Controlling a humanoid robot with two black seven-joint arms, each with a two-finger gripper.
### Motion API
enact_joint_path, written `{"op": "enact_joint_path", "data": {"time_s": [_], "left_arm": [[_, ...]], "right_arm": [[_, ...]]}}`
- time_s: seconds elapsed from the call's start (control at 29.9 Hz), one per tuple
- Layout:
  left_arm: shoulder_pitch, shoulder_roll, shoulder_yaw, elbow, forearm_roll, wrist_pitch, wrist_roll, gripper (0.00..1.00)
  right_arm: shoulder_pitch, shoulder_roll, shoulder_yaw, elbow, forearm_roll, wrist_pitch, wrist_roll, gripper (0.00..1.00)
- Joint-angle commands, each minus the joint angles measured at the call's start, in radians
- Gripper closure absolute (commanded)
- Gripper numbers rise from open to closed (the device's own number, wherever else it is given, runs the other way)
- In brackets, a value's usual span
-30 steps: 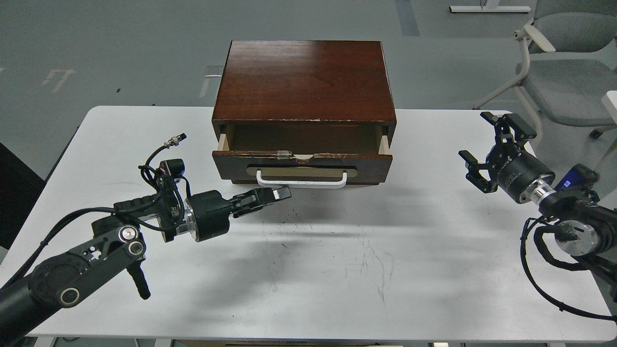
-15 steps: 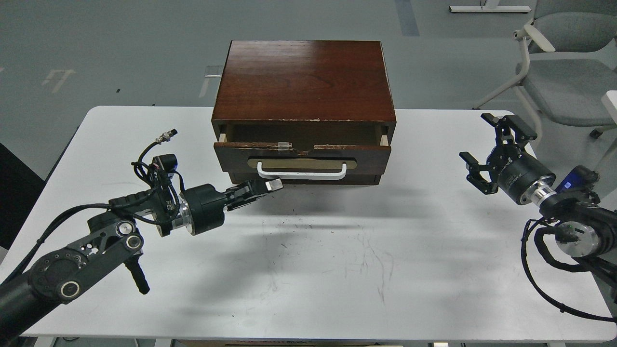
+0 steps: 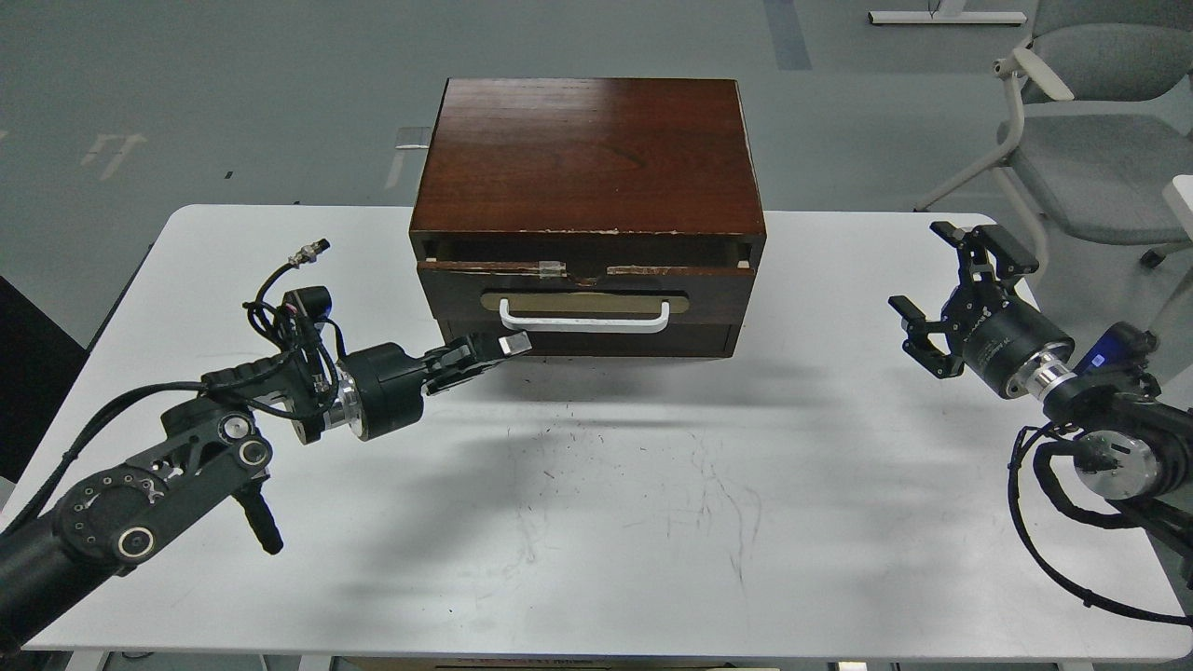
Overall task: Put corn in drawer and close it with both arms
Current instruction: 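Push the drawer front with the left gripper toward the cabinet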
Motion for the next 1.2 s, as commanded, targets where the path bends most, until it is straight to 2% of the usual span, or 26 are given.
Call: {"op": "enact_joint_path", "data": {"time_s": [0.0,1.17], "left_arm": [[-0.006,0.000,0.000,0.017,-0.009,-0.001,0.000,1.00],[-0.071,-0.026,0.002,0.100,-0.029,-0.013,-0.003,1.00]], "right_arm": [[-0.002,-0.007,0.000,0.000,0.000,0.000,0.000,0.00],[-0.007,-0.019,0.001,0.000,0.000,-0.003,0.000,0.00]]}}
